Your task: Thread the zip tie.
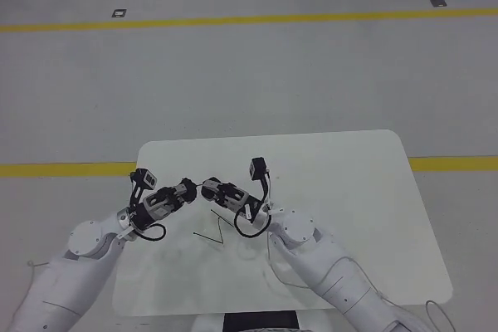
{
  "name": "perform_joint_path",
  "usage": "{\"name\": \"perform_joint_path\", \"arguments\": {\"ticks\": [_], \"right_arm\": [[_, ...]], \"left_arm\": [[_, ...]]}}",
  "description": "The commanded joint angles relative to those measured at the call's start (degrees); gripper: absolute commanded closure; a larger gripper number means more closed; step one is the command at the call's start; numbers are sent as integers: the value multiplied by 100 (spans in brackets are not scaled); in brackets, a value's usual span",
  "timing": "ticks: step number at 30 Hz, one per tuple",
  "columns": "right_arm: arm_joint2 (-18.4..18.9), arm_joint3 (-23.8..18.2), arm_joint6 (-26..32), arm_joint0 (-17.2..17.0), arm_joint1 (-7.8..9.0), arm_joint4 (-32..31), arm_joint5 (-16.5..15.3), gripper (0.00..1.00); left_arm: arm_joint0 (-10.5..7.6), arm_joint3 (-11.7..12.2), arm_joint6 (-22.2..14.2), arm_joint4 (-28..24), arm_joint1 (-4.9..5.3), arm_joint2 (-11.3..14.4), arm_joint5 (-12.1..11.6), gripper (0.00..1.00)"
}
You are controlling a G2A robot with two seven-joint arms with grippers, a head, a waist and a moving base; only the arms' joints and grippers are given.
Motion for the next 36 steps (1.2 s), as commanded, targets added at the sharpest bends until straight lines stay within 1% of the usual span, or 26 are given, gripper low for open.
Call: {"name": "perform_joint_path", "arguments": {"ticks": [1,3,5,6,7,9,11,15,18,19,21,22,25,29,32,36], "right_arm": [[2,7,-21,-2,-2,-15,3,100],[3,10,-44,-1,-4,-31,11,100],[5,13,-54,0,-6,-36,16,100],[5,13,-59,3,-7,-46,18,100],[5,12,-63,5,-8,-57,19,100],[5,11,-57,8,-9,-70,13,100],[-1,9,-43,13,-11,-82,-1,100],[-18,19,-17,22,-15,-125,-7,100],[-26,19,-8,30,-16,-178,-2,100],[-27,18,-7,30,-15,-192,0,100],[-31,13,0,30,-15,-227,8,100],[-33,12,5,30,-14,-239,11,100],[-35,3,18,27,-14,-264,3,100],[-35,-6,24,23,-14,-292,-23,100],[-37,-14,28,22,-15,-308,-38,100],[-44,-13,45,27,-17,-330,-43,100]], "left_arm": [[0,3,-14,2,-6,-8,5,100],[0,5,-24,11,-13,-16,13,96],[-1,4,-32,31,-18,-24,26,86],[-2,3,-38,39,-21,-26,34,77],[-3,2,-41,46,-24,-30,42,73],[-2,2,-46,56,-30,-37,52,69],[-2,0,-50,74,-36,-44,62,68],[-1,-6,-51,92,-50,-50,75,71],[-2,-6,-52,101,-60,-55,83,79],[-3,-6,-51,104,-64,-56,85,80],[-5,-8,-50,113,-71,-58,88,87],[-5,-9,-49,116,-75,-59,90,88],[-8,-9,-47,142,-84,-62,104,88],[-16,-4,-15,189,-97,-65,120,83],[-17,-4,5,230,-107,-66,133,83],[-26,8,9,256,-119,-68,147,86]]}}
